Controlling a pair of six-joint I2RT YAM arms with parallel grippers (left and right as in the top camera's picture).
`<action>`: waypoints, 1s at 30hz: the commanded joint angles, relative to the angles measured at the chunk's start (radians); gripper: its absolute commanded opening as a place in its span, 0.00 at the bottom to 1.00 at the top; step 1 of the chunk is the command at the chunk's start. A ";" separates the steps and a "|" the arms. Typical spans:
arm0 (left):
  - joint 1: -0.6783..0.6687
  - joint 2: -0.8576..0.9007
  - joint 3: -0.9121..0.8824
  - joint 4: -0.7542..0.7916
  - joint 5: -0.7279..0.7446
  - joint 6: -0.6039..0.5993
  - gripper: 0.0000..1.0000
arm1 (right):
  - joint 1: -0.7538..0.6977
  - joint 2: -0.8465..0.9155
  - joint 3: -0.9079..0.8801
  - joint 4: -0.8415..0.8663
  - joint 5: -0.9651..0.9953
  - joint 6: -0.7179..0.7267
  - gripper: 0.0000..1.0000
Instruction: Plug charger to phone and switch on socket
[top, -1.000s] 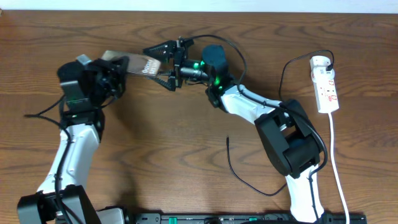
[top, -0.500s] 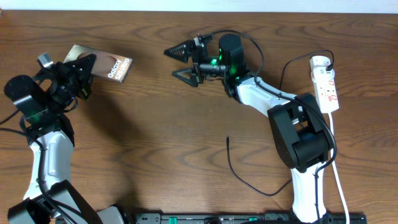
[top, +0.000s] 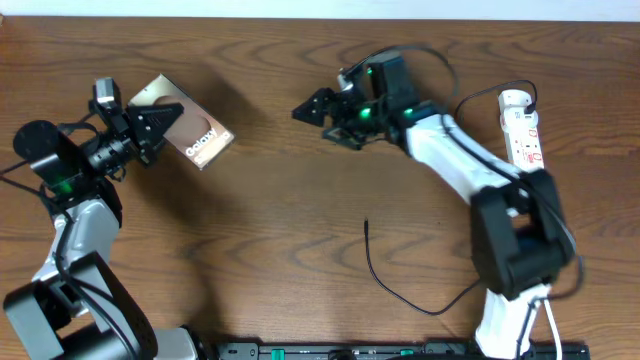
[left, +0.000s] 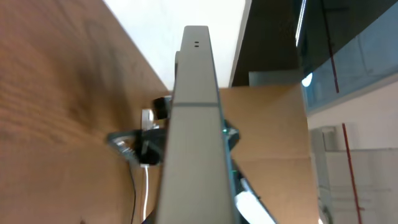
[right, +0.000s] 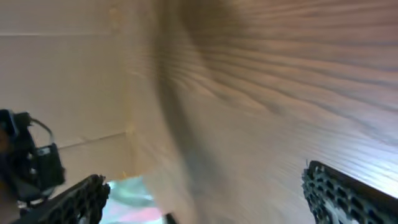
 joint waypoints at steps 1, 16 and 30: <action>-0.004 0.028 0.023 0.017 0.077 0.017 0.07 | -0.013 -0.112 0.009 -0.163 0.228 -0.226 0.99; -0.222 0.150 0.023 0.016 0.077 0.264 0.07 | 0.026 -0.207 0.008 -0.863 0.679 -0.298 0.99; -0.235 0.164 0.023 0.016 0.077 0.291 0.07 | 0.183 -0.207 -0.124 -0.850 0.821 -0.029 0.93</action>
